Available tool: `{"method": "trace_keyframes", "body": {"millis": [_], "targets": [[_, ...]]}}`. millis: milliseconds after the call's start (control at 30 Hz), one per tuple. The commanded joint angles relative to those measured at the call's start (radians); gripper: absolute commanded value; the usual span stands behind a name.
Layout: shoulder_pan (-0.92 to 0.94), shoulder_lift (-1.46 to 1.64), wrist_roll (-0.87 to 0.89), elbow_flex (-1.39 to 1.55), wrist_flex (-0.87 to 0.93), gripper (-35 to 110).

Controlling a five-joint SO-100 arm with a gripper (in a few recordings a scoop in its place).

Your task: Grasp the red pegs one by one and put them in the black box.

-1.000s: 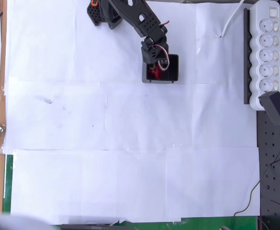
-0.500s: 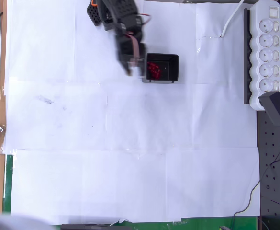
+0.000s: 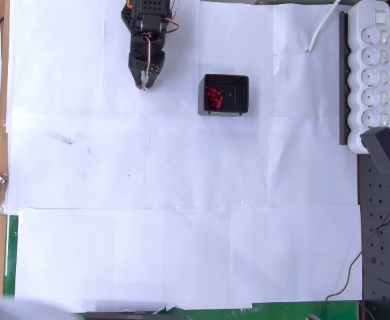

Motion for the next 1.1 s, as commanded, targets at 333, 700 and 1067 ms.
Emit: {"method": "trace_keyframes", "body": {"millis": [333,700,1067], "targets": [[-0.052,-0.101,-0.003,-0.011,0.273,0],[-0.052,-0.101,-0.003,-0.011,0.287,0],[-0.049,-0.101,-0.003,-0.011,0.287,1]]}}
